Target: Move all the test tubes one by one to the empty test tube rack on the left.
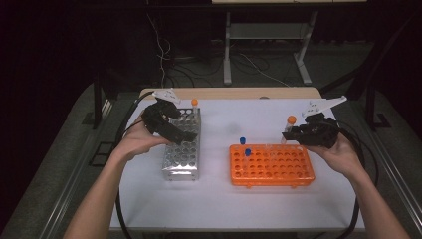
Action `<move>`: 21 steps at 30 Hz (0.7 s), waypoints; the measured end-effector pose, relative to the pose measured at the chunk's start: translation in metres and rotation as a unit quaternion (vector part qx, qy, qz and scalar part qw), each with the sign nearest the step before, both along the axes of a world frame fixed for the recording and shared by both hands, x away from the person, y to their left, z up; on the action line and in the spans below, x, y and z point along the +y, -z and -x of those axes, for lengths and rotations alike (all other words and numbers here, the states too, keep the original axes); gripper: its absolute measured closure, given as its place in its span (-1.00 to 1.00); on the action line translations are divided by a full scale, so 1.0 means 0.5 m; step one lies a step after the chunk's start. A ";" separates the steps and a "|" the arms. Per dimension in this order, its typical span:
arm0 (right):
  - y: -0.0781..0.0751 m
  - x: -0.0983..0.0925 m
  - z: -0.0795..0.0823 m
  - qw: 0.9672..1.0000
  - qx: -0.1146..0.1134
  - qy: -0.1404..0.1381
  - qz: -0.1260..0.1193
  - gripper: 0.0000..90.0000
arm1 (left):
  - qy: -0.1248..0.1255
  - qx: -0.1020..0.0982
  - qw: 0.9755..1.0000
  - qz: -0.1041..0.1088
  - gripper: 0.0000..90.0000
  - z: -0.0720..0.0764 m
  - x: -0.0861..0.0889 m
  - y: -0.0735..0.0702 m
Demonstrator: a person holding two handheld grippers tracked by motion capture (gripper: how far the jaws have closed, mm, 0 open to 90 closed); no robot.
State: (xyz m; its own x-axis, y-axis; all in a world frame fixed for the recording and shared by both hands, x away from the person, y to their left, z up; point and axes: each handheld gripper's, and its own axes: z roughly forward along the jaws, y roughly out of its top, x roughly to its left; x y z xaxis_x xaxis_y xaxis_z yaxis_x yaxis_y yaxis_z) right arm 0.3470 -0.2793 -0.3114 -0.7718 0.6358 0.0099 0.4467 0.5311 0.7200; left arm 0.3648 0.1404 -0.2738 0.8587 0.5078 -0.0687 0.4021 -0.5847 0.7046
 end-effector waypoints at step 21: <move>-0.104 0.150 0.006 0.995 0.000 -0.103 0.017 0.64 | 0.040 -0.020 0.999 -0.011 -1.00 0.022 -0.028 -0.059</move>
